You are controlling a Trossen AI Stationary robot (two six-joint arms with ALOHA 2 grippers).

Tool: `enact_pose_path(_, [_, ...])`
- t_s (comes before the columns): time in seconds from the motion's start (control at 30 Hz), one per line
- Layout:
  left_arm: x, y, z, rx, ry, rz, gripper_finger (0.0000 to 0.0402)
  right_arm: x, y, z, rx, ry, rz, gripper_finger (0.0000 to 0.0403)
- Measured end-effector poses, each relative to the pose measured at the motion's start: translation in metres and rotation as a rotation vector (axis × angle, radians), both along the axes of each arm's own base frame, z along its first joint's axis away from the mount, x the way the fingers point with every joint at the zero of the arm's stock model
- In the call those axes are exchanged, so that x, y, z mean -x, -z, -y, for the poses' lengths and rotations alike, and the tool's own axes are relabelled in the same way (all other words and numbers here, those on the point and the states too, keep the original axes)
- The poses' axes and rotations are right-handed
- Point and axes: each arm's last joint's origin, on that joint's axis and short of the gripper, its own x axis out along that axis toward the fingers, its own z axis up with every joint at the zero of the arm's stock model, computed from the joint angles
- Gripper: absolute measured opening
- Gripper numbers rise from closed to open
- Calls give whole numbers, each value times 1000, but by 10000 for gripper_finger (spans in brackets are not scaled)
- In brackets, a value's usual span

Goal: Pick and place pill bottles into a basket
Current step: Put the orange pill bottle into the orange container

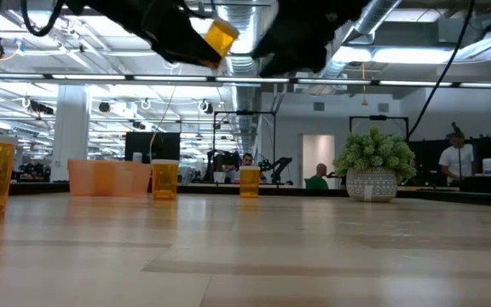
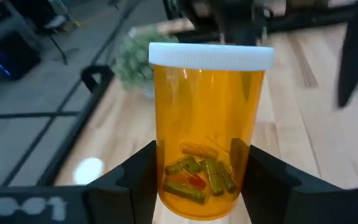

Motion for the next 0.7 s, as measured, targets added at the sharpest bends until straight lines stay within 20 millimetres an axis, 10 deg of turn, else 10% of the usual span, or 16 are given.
enact_pose_path(0.43, [120, 4, -29, -21, -368, 326, 175, 17, 9, -25, 136, 128, -98, 260])
enact_pose_path(0.7, [152, 42, -37, -29, -603, 414, 174, 26, 34, -30, 122, 216, -72, 260])
